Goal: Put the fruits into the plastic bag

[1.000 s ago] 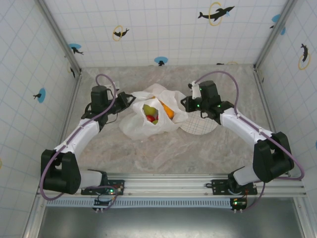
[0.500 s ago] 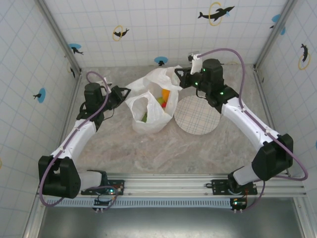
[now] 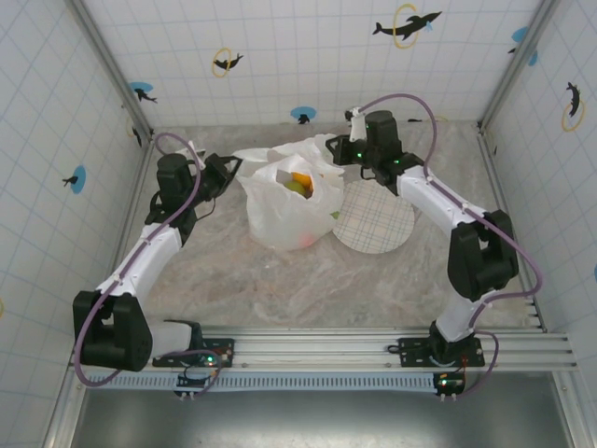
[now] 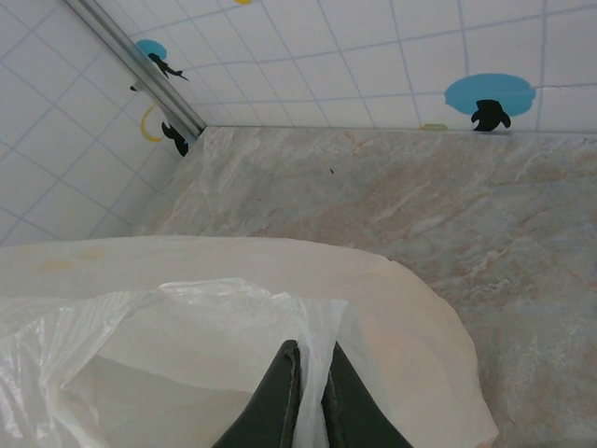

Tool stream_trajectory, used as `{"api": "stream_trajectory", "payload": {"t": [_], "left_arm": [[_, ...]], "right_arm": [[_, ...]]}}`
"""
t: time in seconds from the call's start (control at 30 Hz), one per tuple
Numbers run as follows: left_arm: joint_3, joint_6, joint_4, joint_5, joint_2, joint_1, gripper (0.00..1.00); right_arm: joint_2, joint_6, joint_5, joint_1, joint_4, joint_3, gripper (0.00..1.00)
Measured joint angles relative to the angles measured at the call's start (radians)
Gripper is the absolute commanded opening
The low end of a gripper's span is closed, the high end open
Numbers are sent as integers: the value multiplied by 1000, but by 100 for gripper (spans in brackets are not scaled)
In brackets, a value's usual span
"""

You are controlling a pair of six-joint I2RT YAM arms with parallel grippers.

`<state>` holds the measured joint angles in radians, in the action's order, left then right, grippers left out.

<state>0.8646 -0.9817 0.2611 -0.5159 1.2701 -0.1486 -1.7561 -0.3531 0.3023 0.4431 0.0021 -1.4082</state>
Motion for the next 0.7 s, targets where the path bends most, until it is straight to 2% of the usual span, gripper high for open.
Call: {"api": "stream_trajectory", "payload": {"t": [0.1, 0.13, 0.23, 0.37, 0.4, 0.47, 0.6, 0.7], "left_arm": [[0, -6, 7, 13, 10, 0, 0], [0, -7, 10, 17, 14, 0, 4], [0, -1, 10, 32, 20, 0, 26], [0, 25, 6, 52, 17, 0, 61], [0, 38, 0, 58, 12, 0, 72], [-1, 62, -16, 66, -12, 0, 81], [-6, 134, -44, 100, -99, 5, 92], [-43, 195, -48, 161, -191, 6, 96]], "right_arm": [[-8, -5, 13, -5, -3, -17, 25], [-8, -4, 16, -8, -5, -22, 30], [-8, -3, 18, -21, -11, -39, 48], [9, 14, 4, -39, -39, -40, 72], [20, 19, -4, -42, -46, -38, 76], [63, 34, -16, -51, -51, -18, 80], [214, 60, -52, -68, -43, 59, 86], [328, 78, -84, -90, -17, 138, 91]]}}
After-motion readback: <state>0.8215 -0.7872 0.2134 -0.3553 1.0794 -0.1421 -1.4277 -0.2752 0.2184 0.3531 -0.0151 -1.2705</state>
